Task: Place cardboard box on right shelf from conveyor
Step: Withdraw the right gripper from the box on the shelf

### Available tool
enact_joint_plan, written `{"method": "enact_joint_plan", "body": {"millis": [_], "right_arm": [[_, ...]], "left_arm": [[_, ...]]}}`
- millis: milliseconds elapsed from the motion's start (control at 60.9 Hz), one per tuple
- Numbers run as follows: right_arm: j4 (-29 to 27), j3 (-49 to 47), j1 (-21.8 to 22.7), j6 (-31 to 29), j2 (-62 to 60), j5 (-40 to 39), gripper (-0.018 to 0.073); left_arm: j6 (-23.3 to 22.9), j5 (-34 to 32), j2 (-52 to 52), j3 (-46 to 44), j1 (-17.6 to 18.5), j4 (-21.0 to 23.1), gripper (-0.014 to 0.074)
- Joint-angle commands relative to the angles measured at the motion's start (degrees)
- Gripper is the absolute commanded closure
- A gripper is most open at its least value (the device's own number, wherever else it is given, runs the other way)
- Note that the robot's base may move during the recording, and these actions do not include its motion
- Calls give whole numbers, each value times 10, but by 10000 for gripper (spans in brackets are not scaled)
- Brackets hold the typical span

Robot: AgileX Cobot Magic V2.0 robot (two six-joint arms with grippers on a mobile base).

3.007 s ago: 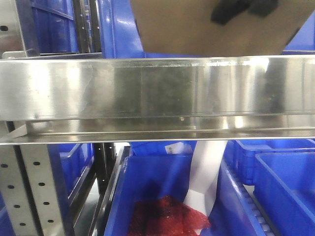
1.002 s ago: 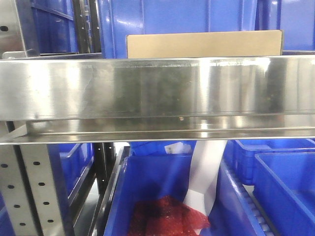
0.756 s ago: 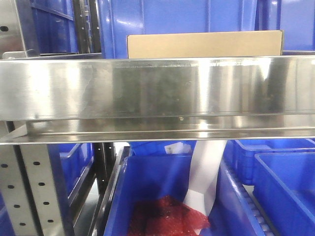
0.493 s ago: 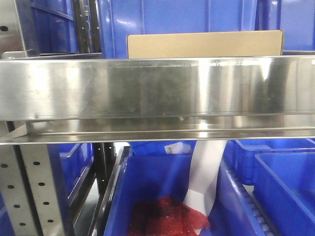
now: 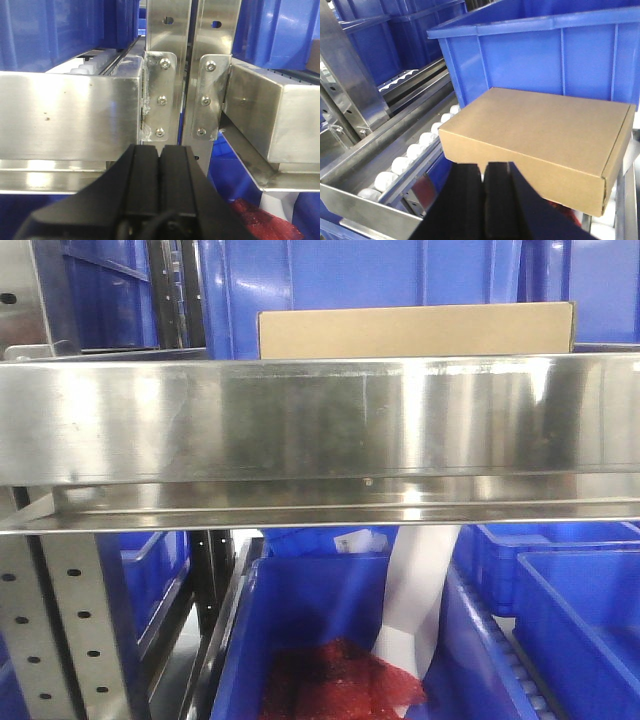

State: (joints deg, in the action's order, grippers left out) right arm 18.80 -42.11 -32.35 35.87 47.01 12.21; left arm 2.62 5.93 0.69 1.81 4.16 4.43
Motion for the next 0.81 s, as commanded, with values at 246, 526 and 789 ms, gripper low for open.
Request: {"method": "enact_joint_plan", "body": {"millis": [246, 526, 789], "right_arm": [[-250, 69, 88, -323, -86, -65, 537], [-268, 247, 262, -359, -296, -152, 537], [-268, 391, 361, -359, -476, -161, 537]], "left_arm": [[0, -51, 8, 6, -2, 3, 713], [0, -51, 8, 6, -2, 3, 713], [0, -51, 8, 6, -2, 3, 713]]}}
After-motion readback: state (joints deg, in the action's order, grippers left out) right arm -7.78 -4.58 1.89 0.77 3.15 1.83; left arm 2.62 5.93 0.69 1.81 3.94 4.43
